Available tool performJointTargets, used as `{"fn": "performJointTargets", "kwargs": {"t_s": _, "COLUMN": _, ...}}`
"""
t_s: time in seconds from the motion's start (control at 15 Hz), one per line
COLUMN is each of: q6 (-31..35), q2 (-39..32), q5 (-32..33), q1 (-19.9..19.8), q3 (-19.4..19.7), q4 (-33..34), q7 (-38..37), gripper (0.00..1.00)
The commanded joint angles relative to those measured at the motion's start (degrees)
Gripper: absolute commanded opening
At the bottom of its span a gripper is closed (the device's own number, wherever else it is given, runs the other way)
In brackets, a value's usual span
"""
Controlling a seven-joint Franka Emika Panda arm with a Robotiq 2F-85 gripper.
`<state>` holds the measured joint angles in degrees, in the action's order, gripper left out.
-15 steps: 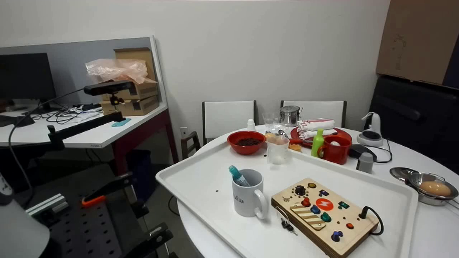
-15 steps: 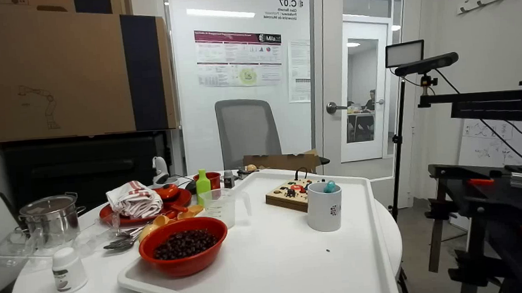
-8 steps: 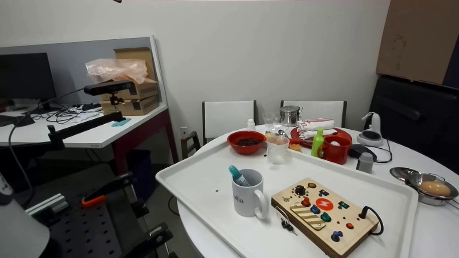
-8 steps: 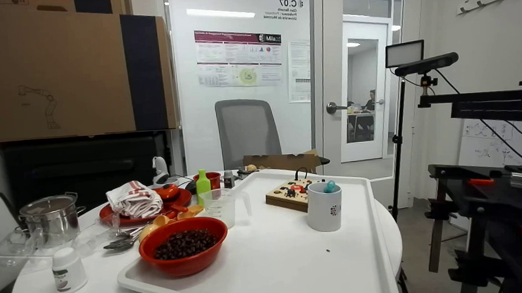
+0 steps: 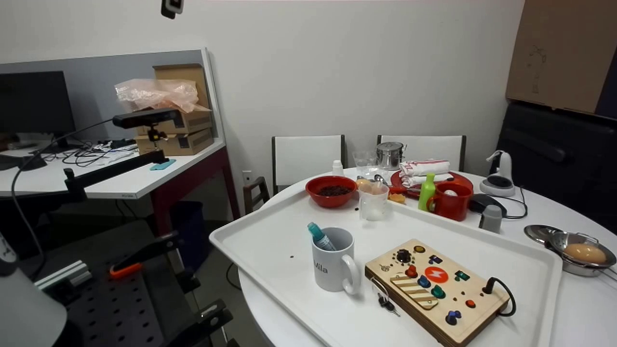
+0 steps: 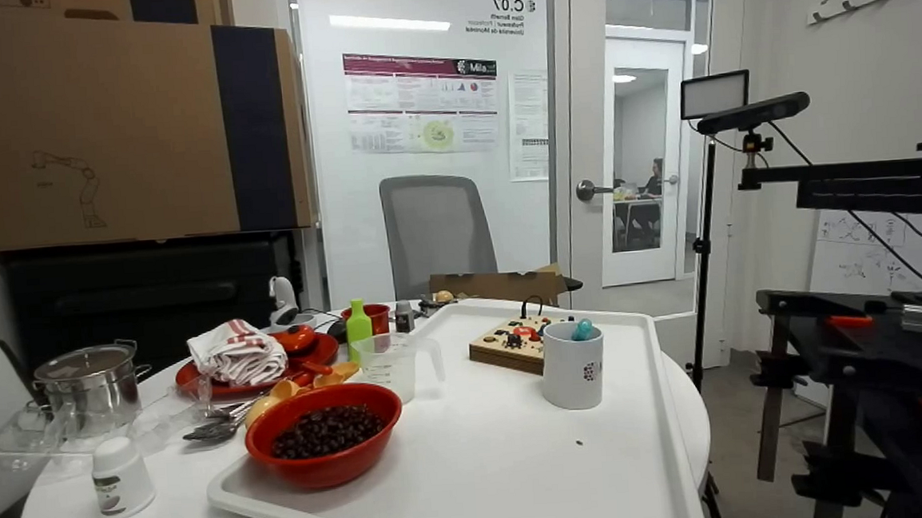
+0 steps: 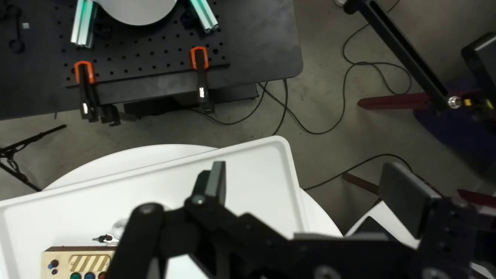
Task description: Press the yellow button on the object
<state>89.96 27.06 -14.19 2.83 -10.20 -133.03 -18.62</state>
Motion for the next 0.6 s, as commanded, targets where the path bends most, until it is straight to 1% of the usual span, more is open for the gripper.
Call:
{"fn": "performJointTargets", "kwargs": {"t_s": 0.0, "q6": -0.74, "q2": -6.52, "q5": 4.94, "q1": -2.10, "q3": 3.12, "q4": 0.29, "q7": 3.96, "gripper": 1.00}}
{"fn": "performJointTargets", "kwargs": {"t_s": 0.13, "q6": -1.72, "q2": -11.34, "q5": 5.20, "q1": -3.71, "q3": 6.01, "q4": 1.23, "q7": 5.53, "gripper": 1.00}}
{"fn": "performJointTargets", "kwargs": {"t_s": 0.27, "q6": -2.84, "q2": -16.31, "q5": 4.00, "q1": -5.07, "q3": 8.88, "q4": 2.41, "q7": 7.34, "gripper": 1.00}}
{"fn": "performJointTargets", "kwargs": {"t_s": 0.53, "q6": -4.22, "q2": -24.24, "q5": 1.72, "q1": -6.71, "q3": 12.47, "q4": 4.32, "q7": 8.71, "gripper": 1.00}}
